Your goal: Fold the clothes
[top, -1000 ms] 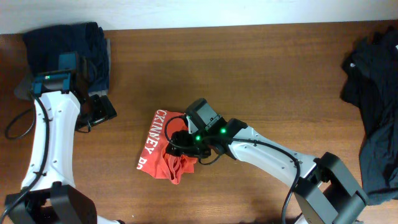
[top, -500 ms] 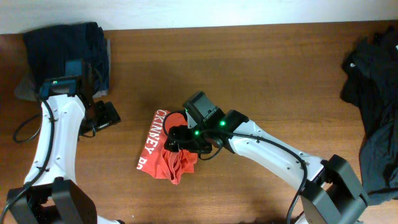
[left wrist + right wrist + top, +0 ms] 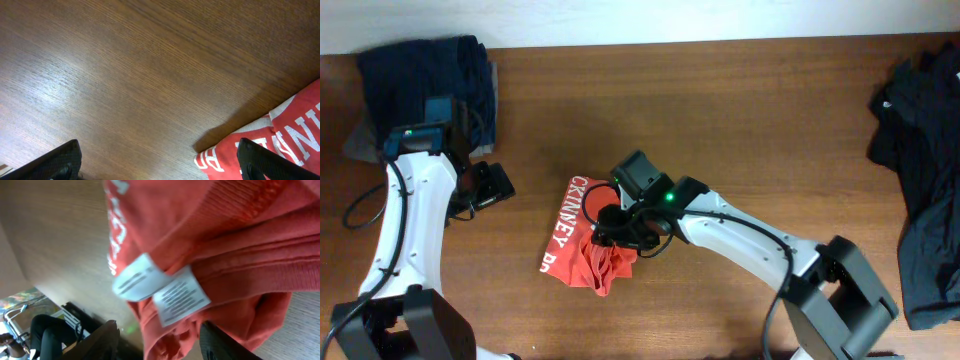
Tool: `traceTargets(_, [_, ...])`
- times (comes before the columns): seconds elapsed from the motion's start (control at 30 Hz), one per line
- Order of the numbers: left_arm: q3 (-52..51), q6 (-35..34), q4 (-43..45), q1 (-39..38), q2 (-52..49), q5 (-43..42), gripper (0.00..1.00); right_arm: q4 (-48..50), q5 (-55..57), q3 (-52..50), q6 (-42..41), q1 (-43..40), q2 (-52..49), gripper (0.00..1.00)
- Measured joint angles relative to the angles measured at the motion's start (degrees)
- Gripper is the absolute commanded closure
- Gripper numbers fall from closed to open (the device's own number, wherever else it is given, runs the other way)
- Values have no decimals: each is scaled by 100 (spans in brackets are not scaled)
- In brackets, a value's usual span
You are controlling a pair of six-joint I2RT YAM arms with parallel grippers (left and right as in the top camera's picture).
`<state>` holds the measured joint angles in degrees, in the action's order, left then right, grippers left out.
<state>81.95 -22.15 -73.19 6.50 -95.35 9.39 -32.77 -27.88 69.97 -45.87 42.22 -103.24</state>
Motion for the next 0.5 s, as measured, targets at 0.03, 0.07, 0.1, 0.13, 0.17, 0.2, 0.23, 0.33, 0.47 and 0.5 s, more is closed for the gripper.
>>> traceTargets(0.03, [0, 0, 0, 0, 0, 0, 1, 0, 0, -2, -20, 0, -24, 43])
traceTargets(0.07, [0, 0, 0, 0, 0, -7, 1, 4, 2, 0, -42, 0, -37, 42])
traceTargets(0.1, [0, 0, 0, 0, 0, -15, 1, 17, 2, 0, -50, 0, -48, 43])
traceTargets(0.13, [0, 0, 0, 0, 0, -15, 1, 33, 4, -2, -63, 0, -55, 42])
traceTargets(0.17, [0, 0, 0, 0, 0, -17, 1, 48, 7, 0, -68, 0, -59, 43])
traceTargets(0.2, [0, 0, 0, 0, 0, -17, 1, 61, 13, 0, -70, 0, -61, 43])
traceTargets(0.23, [0, 0, 0, 0, 0, -17, 1, 76, 24, 0, -74, 0, -68, 43])
traceTargets(0.33, [0, 0, 0, 2, 0, -17, 1, 111, 63, 0, -72, 0, -109, 46])
traceTargets(0.47, [0, 0, 0, 0, 0, -15, 1, 111, 195, 0, -87, 0, -136, 53])
traceTargets(0.5, [0, 0, 0, 0, 0, -17, 1, 111, 225, 0, -85, 0, -136, 54])
